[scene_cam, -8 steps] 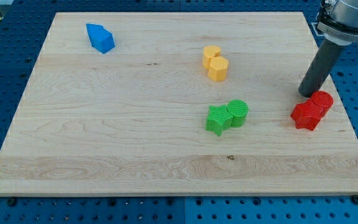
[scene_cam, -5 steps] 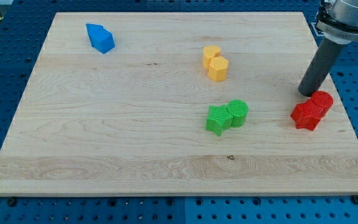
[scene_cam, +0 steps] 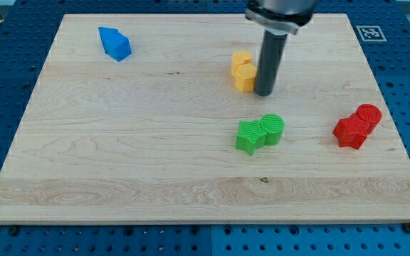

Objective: Move the green star to the bottom left of the green circle

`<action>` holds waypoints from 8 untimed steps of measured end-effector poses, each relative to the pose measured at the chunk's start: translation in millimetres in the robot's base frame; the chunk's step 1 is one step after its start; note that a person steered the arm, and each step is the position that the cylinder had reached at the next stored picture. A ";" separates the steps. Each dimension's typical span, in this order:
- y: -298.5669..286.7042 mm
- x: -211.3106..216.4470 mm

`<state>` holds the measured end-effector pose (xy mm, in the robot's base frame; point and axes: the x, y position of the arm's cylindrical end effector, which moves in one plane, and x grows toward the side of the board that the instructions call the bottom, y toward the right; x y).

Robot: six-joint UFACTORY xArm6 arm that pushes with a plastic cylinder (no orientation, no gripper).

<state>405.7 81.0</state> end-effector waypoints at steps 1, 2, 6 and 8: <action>-31.5 -2.7; -67.1 -16.6; -89.8 39.7; -110.3 78.4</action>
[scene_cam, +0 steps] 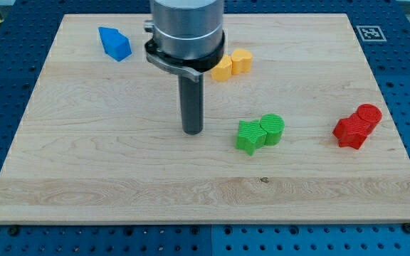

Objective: Move the green star to the bottom left of the green circle

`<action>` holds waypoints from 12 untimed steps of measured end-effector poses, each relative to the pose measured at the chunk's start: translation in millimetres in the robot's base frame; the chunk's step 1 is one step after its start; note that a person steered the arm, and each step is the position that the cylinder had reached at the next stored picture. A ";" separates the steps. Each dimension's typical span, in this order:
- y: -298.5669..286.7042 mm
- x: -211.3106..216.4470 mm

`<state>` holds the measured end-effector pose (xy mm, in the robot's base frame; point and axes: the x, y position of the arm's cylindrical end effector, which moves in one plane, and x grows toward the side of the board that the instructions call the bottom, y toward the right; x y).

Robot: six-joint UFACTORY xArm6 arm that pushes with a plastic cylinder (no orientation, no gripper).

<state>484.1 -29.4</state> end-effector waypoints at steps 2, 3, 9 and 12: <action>60.6 12.1; 100.4 45.1; 204.4 46.0; 174.1 22.4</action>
<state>506.5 144.7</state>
